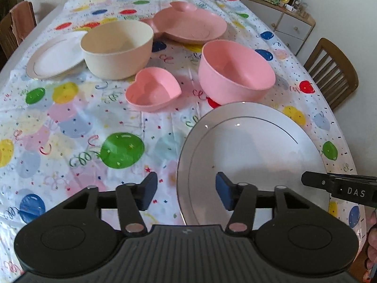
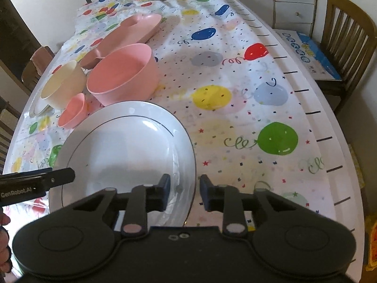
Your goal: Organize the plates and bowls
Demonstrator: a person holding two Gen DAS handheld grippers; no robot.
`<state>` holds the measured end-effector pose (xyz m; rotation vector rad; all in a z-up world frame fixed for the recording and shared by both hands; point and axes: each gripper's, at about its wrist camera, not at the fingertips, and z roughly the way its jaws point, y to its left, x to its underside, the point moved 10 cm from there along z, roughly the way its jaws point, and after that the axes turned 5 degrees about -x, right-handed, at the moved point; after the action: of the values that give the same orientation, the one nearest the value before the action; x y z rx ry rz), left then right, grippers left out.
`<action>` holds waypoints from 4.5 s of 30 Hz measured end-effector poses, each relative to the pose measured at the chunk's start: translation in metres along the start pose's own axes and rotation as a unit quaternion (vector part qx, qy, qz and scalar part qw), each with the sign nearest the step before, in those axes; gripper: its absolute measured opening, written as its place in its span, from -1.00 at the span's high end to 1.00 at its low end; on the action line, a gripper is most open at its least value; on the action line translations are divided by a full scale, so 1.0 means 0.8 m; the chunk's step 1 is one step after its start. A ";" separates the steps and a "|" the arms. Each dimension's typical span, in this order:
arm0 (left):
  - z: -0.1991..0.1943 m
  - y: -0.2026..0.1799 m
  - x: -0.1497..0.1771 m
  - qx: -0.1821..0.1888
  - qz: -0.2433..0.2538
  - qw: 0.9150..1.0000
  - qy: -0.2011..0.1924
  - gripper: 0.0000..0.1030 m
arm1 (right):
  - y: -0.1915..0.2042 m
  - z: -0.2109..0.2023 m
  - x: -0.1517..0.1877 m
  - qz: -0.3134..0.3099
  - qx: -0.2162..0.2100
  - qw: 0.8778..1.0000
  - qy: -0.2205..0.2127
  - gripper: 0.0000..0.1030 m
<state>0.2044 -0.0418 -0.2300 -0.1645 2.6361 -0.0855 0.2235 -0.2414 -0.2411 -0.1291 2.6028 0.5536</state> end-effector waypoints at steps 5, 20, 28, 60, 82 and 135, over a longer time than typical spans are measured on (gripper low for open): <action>0.006 0.000 0.003 0.013 -0.018 1.000 0.015 0.35 | -0.005 0.002 -0.002 0.018 -0.011 1.000 0.003 0.72; -0.018 -0.013 0.032 0.034 -0.004 0.999 0.023 0.49 | -0.015 -0.021 0.020 0.019 -0.026 0.999 0.004 0.81; -0.045 -0.038 0.071 0.048 0.019 0.998 0.029 0.49 | -0.030 -0.057 0.056 0.014 -0.028 0.999 0.005 0.81; -0.079 -0.044 0.082 0.014 0.037 0.999 -0.002 0.44 | -0.028 -0.102 0.065 -0.036 0.010 0.998 -0.040 0.38; -0.183 -0.003 0.048 -0.010 -0.013 0.993 -0.119 -0.48 | 0.086 -0.157 0.036 -0.145 -0.045 0.983 -0.108 -0.58; -0.045 0.328 -0.175 -0.073 -0.087 0.987 -0.117 -0.58 | 0.386 0.113 -0.232 -0.265 -0.048 0.962 -0.036 -0.81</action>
<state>0.2825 0.2380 -0.1561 -0.4291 2.3874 0.0641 0.3697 0.0761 -0.1160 -0.7953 2.3282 0.4724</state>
